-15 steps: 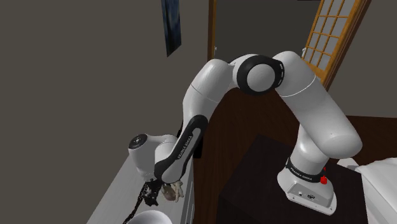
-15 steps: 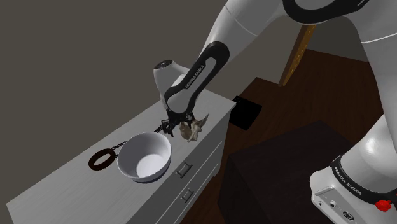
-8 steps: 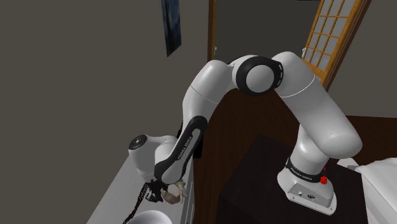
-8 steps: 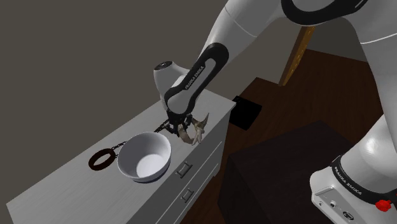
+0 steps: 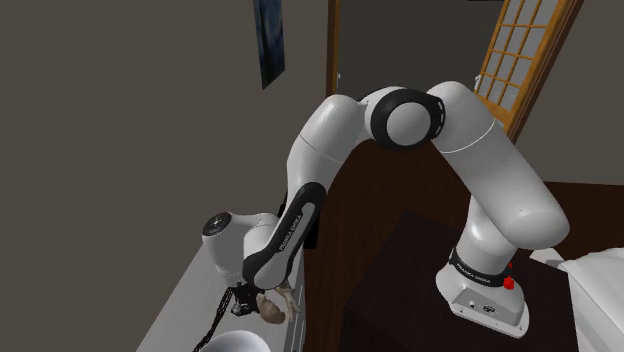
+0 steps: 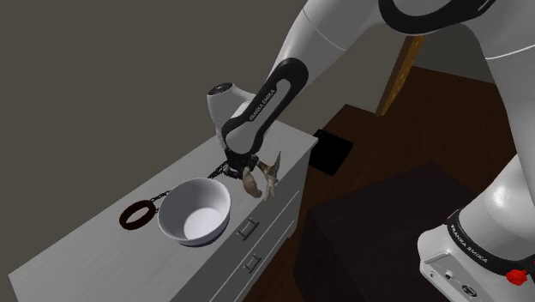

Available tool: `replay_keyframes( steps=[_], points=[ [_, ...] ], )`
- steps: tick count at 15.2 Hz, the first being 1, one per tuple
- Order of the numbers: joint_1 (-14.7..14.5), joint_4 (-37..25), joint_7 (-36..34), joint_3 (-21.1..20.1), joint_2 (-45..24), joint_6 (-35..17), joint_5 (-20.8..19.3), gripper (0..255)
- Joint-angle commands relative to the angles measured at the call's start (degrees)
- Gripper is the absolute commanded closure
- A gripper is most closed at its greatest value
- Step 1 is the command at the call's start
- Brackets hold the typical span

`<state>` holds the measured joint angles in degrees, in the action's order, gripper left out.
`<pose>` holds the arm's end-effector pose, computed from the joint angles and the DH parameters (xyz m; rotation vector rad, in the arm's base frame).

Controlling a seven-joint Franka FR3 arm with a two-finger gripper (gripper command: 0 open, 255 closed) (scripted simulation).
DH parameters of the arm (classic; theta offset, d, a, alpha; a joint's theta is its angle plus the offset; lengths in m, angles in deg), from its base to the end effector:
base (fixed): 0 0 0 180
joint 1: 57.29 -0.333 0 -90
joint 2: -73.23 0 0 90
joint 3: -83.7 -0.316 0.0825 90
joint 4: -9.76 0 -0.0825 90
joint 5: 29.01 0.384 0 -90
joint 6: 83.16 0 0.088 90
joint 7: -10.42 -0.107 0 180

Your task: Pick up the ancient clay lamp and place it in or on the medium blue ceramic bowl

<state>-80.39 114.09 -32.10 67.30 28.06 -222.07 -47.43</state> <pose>0.4832 0.3915 0.1043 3.0521 0.2137 -0.1703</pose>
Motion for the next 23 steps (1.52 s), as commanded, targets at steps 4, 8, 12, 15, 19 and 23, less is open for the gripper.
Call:
replay_keyframes(
  steps=[4, 8, 12, 15, 19, 23],
  points=[
    [-0.55, 6.05, -2.58, 0.66, 4.28, -5.62, -1.64, 0],
    [-11.59, 25.49, -20.69, 11.92, 17.40, -27.77, -15.17, 0],
    [-29.30, 30.48, -38.17, 30.38, 18.85, -38.80, -28.92, 0],
    [-30.20, 28.70, -39.01, 31.65, 15.77, -40.39, -29.23, 0],
    [-30.80, 27.12, -39.63, 32.53, 13.15, -41.67, -29.37, 0],
    [-30.79, 27.11, -39.63, 32.52, 13.15, -41.67, -29.36, 0]
  ],
)
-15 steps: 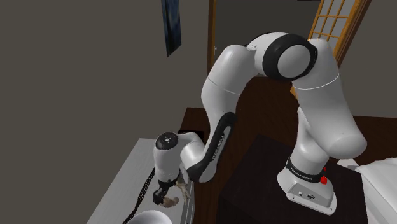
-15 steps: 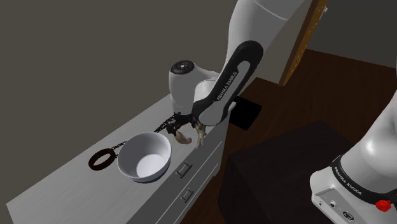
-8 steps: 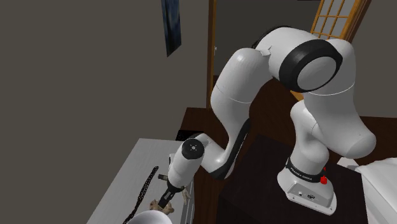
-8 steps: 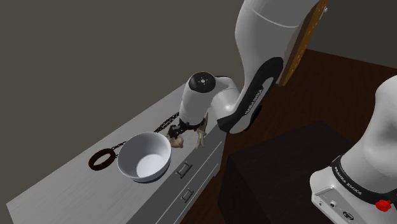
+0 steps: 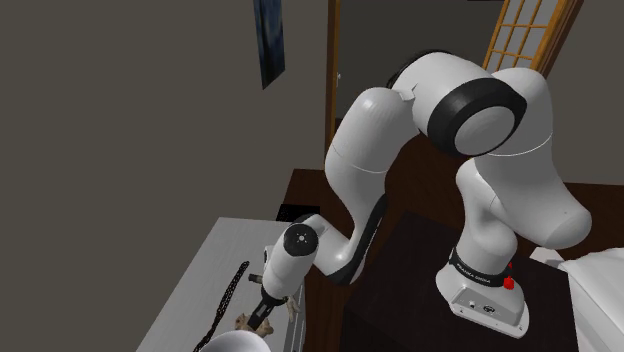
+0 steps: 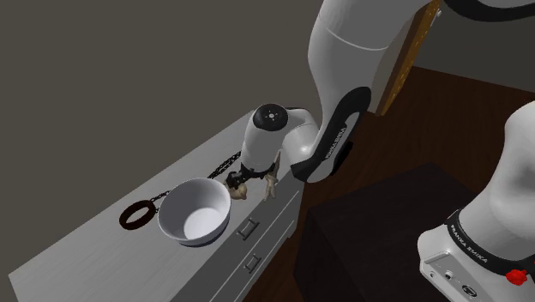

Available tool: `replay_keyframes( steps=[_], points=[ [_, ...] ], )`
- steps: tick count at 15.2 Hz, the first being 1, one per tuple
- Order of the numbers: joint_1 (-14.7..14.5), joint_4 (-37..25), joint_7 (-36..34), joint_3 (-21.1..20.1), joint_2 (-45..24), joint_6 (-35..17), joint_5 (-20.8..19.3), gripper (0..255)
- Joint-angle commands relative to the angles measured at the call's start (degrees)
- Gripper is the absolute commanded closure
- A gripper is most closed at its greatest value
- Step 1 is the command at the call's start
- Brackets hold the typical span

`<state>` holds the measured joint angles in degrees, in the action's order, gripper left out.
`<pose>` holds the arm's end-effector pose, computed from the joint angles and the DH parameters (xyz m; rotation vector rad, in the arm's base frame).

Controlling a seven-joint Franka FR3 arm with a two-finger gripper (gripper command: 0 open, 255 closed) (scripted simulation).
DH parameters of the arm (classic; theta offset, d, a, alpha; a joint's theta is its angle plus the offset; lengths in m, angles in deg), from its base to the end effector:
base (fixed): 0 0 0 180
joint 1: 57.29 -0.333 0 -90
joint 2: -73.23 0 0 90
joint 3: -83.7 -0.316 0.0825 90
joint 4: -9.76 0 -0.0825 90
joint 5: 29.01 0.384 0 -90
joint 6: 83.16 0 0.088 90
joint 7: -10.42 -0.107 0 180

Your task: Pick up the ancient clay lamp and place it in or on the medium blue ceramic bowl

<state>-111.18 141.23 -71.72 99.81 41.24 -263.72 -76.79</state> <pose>0.3718 0.3610 0.1296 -3.0154 -0.1888 -0.5079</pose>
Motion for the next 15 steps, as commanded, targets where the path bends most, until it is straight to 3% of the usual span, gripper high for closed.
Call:
replay_keyframes(
  steps=[1, 2, 3, 12, 13, 14, 15],
  points=[
    [0.00, -0.02, 0.00, 0.01, -0.03, -0.02, 0.00, 0],
    [0.00, -0.02, 0.00, 0.01, -0.03, -0.02, 0.00, 0],
    [-0.01, -0.02, -0.01, 0.02, -0.04, -0.03, -0.01, 255],
    [-0.01, -0.02, -0.01, 0.02, -0.04, -0.03, -0.01, 255],
    [-0.01, -0.02, -0.01, 0.02, -0.04, -0.03, -0.01, 0],
    [13.17, -3.13, 8.06, -14.52, 0.66, 8.39, 5.01, 0],
    [21.83, -6.99, 14.60, -24.64, -0.53, 15.83, 9.94, 0]
  ],
)
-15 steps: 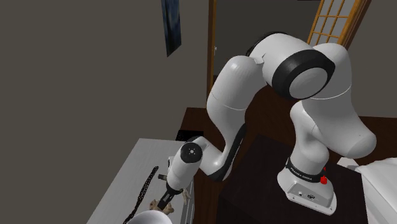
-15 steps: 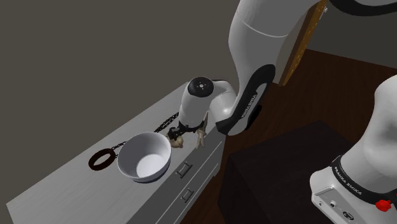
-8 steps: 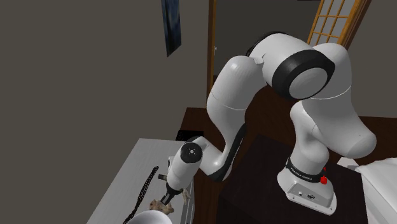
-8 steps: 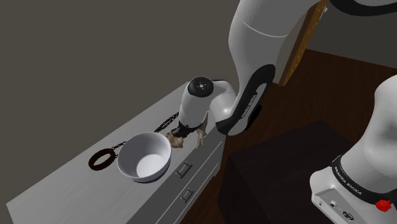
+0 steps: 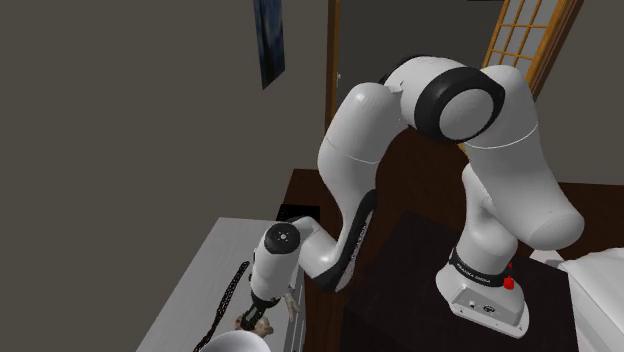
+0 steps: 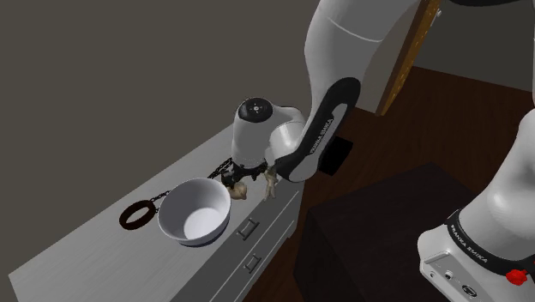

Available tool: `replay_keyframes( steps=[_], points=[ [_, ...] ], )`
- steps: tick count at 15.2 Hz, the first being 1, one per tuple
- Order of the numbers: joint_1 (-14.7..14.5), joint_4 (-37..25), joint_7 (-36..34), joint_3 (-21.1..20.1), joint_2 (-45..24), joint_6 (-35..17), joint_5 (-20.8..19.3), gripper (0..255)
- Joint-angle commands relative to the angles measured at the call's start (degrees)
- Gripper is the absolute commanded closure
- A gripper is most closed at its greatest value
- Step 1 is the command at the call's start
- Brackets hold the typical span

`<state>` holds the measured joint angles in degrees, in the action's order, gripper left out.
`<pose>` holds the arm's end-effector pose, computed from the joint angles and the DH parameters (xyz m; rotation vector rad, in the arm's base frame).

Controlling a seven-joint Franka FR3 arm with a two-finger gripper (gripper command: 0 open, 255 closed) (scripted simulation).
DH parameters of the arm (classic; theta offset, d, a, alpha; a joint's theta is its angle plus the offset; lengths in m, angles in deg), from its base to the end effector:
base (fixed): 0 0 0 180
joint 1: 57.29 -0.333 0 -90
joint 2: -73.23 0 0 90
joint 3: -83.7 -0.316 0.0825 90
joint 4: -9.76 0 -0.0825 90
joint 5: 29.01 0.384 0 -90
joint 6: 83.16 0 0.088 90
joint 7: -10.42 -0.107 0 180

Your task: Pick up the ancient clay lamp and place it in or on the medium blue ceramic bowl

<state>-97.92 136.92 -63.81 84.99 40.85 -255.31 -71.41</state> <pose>0.3883 0.3809 0.1324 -3.0432 -0.1822 -0.4111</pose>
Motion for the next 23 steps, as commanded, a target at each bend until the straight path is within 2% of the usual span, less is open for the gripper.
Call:
replay_keyframes(
  steps=[1, 2, 10, 17, 18, 23],
  points=[
    [12.61, -7.09, 12.85, -15.40, -2.02, 14.04, 10.33, 0],
    [13.93, -10.49, 16.42, -17.70, -3.54, 18.43, 13.92, 0],
    [11.67, -13.29, 15.15, -14.75, -9.09, 15.36, 12.20, 0],
    [11.57, -13.28, 15.25, -14.65, -9.08, 15.33, 12.34, 0],
    [11.54, -13.22, 15.20, -14.65, -9.05, 15.30, 12.33, 255],
    [11.53, -13.44, 15.26, -14.80, -8.99, 15.61, 12.47, 255]
  ],
)
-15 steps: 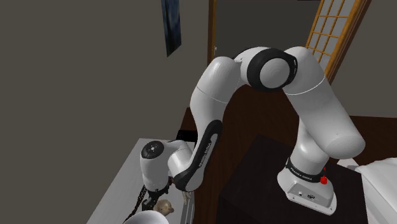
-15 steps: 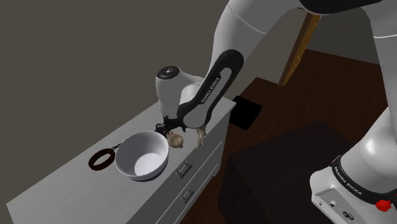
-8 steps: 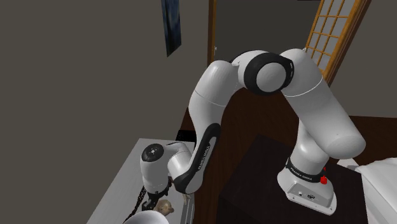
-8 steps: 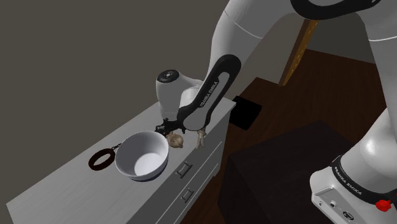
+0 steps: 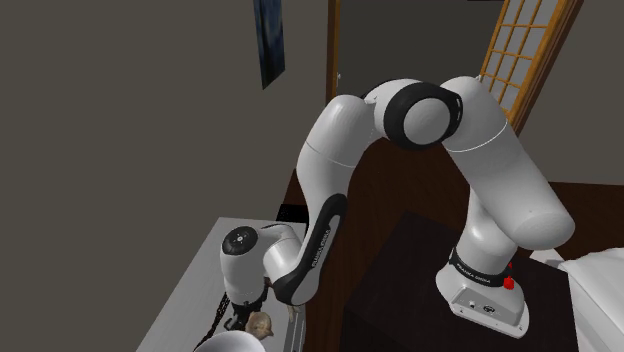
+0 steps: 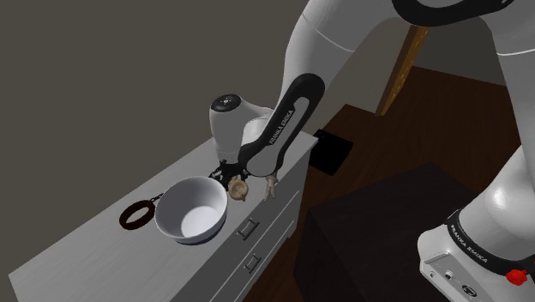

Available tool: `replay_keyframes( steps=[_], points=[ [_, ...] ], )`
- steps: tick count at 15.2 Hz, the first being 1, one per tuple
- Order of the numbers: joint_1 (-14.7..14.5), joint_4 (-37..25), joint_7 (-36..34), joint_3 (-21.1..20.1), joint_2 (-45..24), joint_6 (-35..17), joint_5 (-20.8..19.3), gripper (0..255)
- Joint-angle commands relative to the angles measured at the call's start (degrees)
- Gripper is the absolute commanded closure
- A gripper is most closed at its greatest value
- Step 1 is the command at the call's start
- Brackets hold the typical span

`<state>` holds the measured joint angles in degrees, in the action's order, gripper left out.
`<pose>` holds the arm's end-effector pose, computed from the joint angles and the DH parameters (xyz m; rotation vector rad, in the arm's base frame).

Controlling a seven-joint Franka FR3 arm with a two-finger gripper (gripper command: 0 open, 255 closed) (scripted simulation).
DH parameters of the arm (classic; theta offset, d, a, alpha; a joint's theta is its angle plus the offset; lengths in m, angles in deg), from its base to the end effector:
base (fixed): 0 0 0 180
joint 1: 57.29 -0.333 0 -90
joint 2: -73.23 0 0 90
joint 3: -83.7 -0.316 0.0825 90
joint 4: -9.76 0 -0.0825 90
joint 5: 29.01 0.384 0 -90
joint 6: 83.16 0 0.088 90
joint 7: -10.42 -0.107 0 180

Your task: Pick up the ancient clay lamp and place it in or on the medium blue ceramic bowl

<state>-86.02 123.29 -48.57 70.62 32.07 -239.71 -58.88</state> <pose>0.4347 0.4150 0.1116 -3.1197 -0.1772 -0.1647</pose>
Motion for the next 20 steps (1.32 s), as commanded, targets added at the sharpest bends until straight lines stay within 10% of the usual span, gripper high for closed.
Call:
replay_keyframes(
  steps=[1, 20],
  points=[
    [-0.35, 0.18, 0.05, -0.45, -0.18, 0.06, -0.03, 255],
    [3.91, 4.00, 4.37, -5.84, 10.54, 7.10, 5.19, 255]
  ],
)
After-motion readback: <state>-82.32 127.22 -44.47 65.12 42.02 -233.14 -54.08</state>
